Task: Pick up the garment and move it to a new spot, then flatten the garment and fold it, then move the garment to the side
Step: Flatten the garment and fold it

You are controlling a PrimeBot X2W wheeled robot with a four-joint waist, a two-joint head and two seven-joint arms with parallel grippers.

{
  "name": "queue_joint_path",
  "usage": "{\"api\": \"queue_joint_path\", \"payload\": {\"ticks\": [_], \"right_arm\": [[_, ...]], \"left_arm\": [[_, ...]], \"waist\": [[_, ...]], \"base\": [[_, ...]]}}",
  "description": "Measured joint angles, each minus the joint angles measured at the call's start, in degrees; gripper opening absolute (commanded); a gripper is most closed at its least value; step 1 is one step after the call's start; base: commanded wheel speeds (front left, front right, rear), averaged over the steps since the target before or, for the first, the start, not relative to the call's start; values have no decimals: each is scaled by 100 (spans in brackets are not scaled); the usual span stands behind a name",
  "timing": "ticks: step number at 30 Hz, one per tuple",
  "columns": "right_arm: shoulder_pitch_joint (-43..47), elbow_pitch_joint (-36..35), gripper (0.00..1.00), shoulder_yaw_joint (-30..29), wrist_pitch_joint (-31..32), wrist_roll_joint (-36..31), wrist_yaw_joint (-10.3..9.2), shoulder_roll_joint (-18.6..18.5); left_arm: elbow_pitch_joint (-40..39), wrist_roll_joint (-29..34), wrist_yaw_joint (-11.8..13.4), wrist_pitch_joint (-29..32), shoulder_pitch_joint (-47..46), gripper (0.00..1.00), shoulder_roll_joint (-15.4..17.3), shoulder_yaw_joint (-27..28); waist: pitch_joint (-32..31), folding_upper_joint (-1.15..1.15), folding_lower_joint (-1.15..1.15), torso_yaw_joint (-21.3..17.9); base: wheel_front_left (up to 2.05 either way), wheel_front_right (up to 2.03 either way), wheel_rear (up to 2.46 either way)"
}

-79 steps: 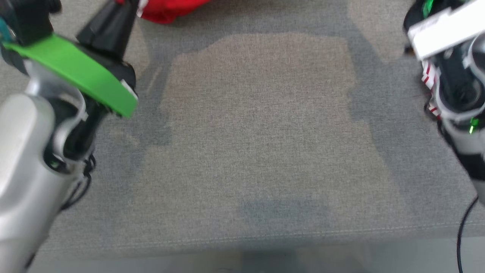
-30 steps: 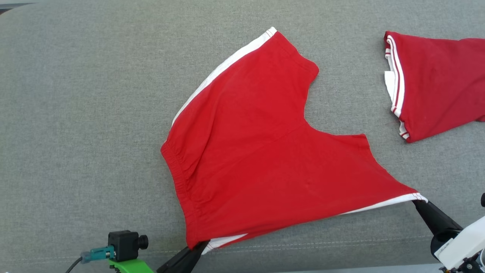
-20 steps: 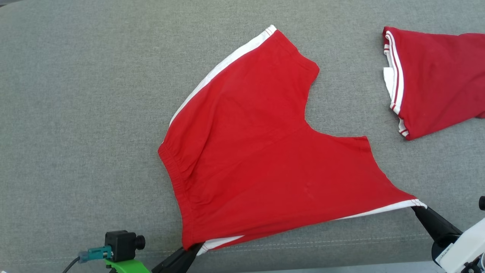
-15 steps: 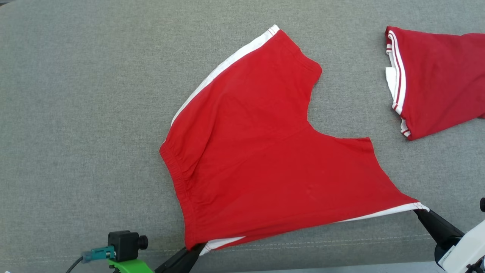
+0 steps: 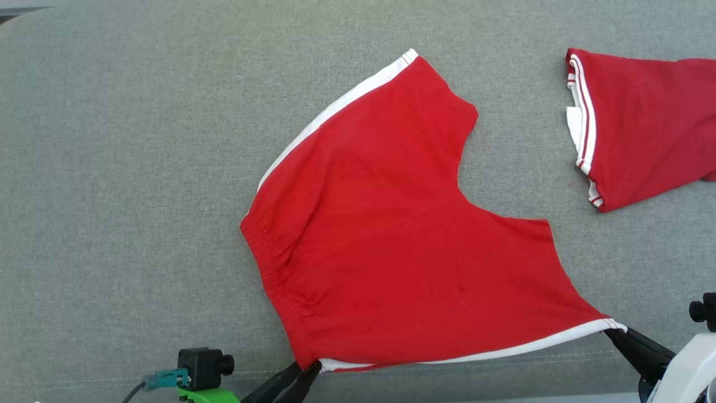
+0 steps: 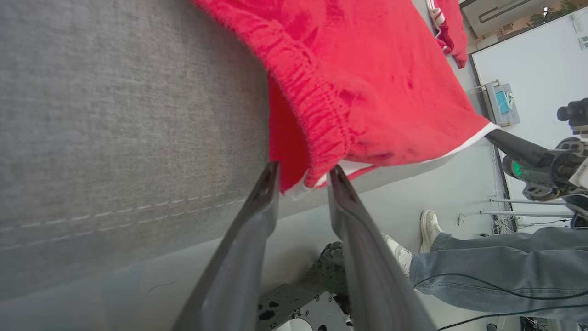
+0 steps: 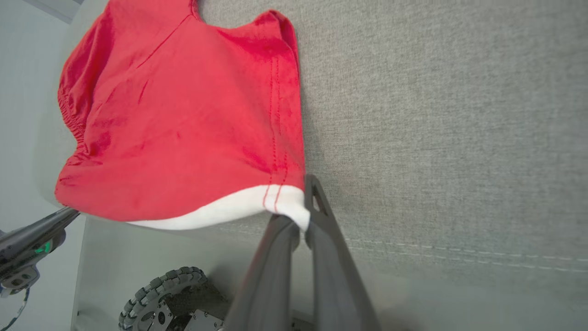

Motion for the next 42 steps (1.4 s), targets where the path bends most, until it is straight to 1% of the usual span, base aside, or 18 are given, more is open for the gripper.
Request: {"api": "queue_joint_path", "payload": {"ticks": [1,2,3,4,5,6,7,9,12,14,22,25,27,29,33,38,42], "right_arm": [[-12,10,0,25,42,-62,1,-36],[-34,14,0,68,103,-121,0,-80],[-60,29,6,101,125,-180,0,-112],[-95,54,9,116,136,-227,-2,-125],[-135,74,13,129,171,-267,-7,-131],[-166,75,32,142,174,-314,-7,-132],[-194,74,48,158,174,-374,-8,-131],[-263,75,100,207,227,-483,-48,-132],[-363,166,100,283,287,-654,-56,-134],[-369,189,100,309,321,-710,-101,-133],[-370,389,100,428,396,-769,-110,9],[-358,470,100,354,218,-865,-209,30],[-359,501,100,255,75,-935,-249,43],[-353,528,100,186,-87,-1046,-260,55],[-332,563,100,49,-360,-1271,-301,71],[-45,560,100,75,-509,-1381,-344,168],[157,553,100,122,-593,-1463,-344,227]], "left_arm": [[37,0,0,2,5,81,-15,-13],[67,0,0,2,10,87,-24,-20],[92,0,0,4,12,91,-30,-32],[116,0,0,7,12,97,-47,-46],[136,0,0,46,9,100,-73,-76],[157,0,0,87,9,100,-97,-115],[174,0,0,99,10,100,-120,-141],[250,0,0,120,5,100,-140,-147],[370,0,0,151,4,100,-140,-177],[417,0,0,155,2,100,-142,-177],[697,20,3,179,-5,100,-142,-178],[761,99,36,75,1,100,-129,-138],[783,104,86,-20,4,100,-109,-62],[811,235,170,-125,7,100,-31,-38],[812,289,347,-477,16,100,46,178],[750,517,545,-656,184,100,46,193],[639,522,603,-697,362,100,42,190]], "waist": [[-24,0,0,-1],[-44,0,0,-5],[-59,0,0,-14],[-74,0,0,-24],[-91,0,0,-30],[-107,0,0,-33],[-119,0,0,-36],[-125,0,0,-38],[-159,0,0,-35],[-174,0,0,-36],[-311,0,0,-56],[-410,0,0,-65],[-487,0,0,-66],[-573,0,0,-66],[-763,0,0,-61],[-1030,0,0,-40],[-1190,0,0,-13]], "base": [[0,0,0],[0,0,0],[0,0,0],[0,0,0],[0,0,0],[0,0,0],[0,0,0],[0,0,0],[0,0,0],[0,0,0],[0,0,0],[0,0,0],[0,0,0],[0,0,0],[0,0,0],[0,0,0],[0,0,0]]}}
